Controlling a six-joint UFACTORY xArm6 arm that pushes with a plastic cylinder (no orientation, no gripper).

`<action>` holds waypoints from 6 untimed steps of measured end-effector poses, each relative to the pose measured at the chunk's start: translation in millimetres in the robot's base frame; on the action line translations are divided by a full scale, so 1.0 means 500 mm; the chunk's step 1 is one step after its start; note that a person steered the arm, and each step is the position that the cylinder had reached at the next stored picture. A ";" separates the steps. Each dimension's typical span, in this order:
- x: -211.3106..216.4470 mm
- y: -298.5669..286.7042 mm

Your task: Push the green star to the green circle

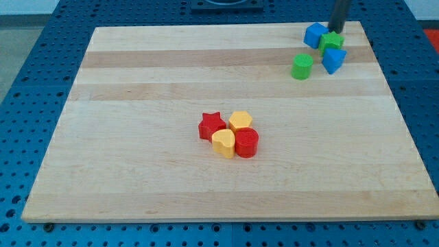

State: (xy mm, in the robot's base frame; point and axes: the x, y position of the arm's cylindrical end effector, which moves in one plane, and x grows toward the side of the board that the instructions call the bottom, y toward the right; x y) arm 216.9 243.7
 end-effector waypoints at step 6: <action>0.121 -0.134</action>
